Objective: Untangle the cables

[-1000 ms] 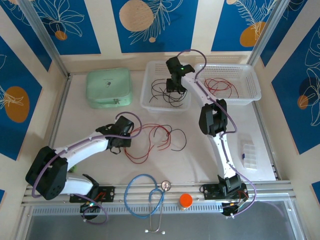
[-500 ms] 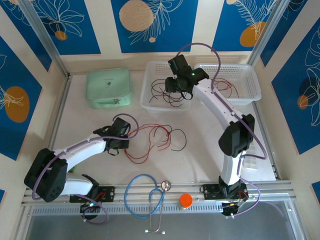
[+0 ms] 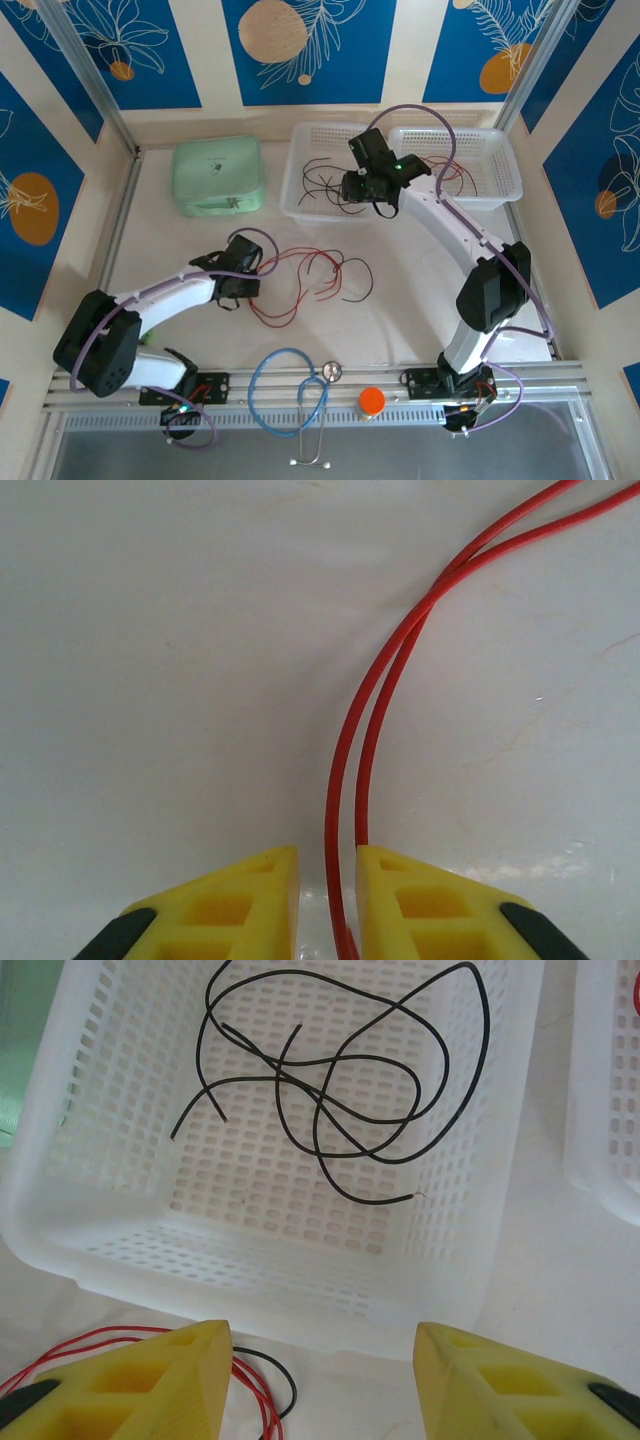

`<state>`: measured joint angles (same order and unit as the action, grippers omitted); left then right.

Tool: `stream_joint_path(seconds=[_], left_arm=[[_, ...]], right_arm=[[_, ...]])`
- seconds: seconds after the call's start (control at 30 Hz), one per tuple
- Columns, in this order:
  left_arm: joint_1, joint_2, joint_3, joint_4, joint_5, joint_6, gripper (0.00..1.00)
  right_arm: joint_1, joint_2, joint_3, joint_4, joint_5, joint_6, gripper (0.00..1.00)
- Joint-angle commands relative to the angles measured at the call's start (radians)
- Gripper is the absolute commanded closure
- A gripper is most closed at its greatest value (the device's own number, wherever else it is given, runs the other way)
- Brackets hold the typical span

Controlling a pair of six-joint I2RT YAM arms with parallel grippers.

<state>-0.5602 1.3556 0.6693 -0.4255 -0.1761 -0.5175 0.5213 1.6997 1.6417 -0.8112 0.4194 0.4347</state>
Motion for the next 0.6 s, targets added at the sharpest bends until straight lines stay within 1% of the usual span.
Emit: stream_joint_path(seconds=[0.0,0.07,0.13,0.3,0.4,0.5,0.57], left_arm=[[0.014,0.036,0.006,0.002,-0.005,-0.008,0.78],[0.014,0.057,0.009,0.015,0.006,-0.009,0.78],[0.014,0.078,0.015,0.026,0.015,-0.010,0.80],[0.014,0.070,0.026,0.032,0.019,-0.015,0.92],[0.013,0.020,0.046,-0.003,0.014,-0.011,1.00],[0.010,-0.052,0.087,-0.065,0.015,0.002,1.00],[0.006,-0.110,0.130,-0.114,0.028,0.016,1.00]], right_arm=[[-0.006,-0.062,-0.039,0.024,-0.001,0.026,0.48],[-0.005,-0.086,-0.067,0.026,0.000,0.032,0.49],[-0.006,-0.107,-0.089,0.028,-0.001,0.039,0.49],[-0.006,-0.172,-0.150,0.027,0.002,0.060,0.49],[-0.004,-0.230,-0.198,0.030,-0.002,0.078,0.49],[-0.001,-0.291,-0.257,0.048,-0.038,0.083,0.50],[0.003,-0.338,-0.314,0.090,-0.093,0.054,0.50]])
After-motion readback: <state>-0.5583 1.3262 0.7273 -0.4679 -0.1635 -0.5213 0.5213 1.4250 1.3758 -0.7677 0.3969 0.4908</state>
